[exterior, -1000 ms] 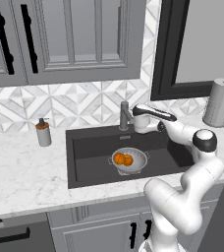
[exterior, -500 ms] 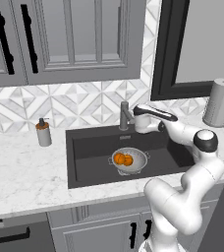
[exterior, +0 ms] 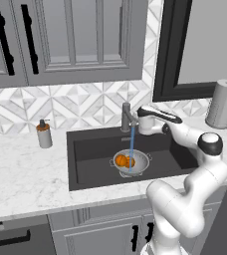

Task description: Put the colander in the sink, put the orange, orange in the colander, and turn on the sink faucet and pour water over the colander.

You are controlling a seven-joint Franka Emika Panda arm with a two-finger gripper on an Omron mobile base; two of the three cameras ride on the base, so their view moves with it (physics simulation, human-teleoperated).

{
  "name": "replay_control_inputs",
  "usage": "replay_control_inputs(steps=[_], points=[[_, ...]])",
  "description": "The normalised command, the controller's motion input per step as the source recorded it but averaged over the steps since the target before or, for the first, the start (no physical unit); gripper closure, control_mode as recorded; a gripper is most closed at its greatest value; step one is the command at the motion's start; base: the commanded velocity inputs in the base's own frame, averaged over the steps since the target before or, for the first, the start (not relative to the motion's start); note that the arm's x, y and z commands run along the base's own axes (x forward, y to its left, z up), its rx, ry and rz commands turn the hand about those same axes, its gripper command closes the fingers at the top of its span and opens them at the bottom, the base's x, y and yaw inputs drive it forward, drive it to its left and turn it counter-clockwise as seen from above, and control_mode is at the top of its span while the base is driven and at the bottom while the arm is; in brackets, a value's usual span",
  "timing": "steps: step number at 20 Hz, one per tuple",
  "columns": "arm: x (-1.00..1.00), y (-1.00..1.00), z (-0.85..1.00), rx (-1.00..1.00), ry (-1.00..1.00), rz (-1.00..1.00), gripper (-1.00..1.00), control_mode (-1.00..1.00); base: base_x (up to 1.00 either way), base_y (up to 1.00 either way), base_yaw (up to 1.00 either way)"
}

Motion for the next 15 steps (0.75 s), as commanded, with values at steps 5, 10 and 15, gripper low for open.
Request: replay_control_inputs(steps=[5, 10, 15], points=[[0.00, -0.96, 0.00, 0.03, 0.00, 0.02, -1.00, -1.00, 0.00, 0.00, 0.00], [0.00, -0.93, 0.00, 0.03, 0.00, 0.03, -1.00, -1.00, 0.00, 0.00, 0.00], [0.00, -0.93, 0.00, 0.05, 0.00, 0.04, -1.00, -1.00, 0.00, 0.00, 0.00]])
